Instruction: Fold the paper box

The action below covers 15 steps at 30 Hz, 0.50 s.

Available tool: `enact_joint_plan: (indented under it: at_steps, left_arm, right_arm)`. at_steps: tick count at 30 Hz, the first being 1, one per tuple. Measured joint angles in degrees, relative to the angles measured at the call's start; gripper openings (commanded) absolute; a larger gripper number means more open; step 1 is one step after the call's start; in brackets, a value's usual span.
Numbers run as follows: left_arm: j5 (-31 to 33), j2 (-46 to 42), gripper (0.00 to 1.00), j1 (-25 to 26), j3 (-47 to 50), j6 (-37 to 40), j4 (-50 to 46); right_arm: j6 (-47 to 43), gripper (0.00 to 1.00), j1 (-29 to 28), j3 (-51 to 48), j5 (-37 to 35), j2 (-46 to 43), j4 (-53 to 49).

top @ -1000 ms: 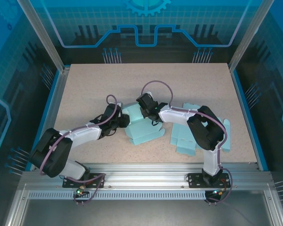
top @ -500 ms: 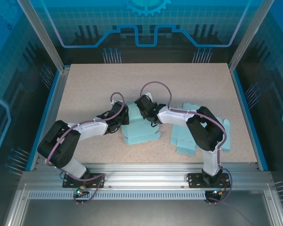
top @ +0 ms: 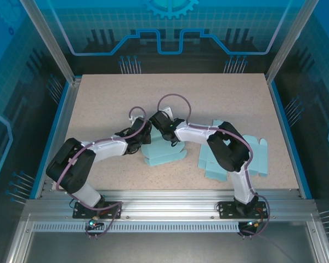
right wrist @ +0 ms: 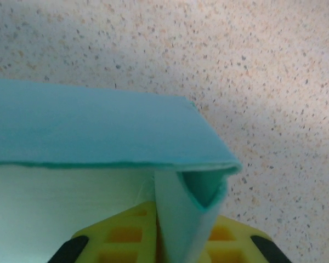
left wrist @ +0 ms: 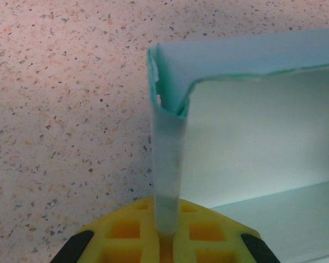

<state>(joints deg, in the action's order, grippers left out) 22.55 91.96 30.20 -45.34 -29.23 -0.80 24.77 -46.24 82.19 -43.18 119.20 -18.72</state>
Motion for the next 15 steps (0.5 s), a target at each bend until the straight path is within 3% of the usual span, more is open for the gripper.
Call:
enact_joint_plan:
  at_steps: [15]
  left_arm:
    - [2.19, 4.66, 0.00, 0.04, -5.81, -11.26, -2.97]
  right_arm:
    - [3.74, 0.11, 1.99, 1.46, 1.64, 0.83, -1.66]
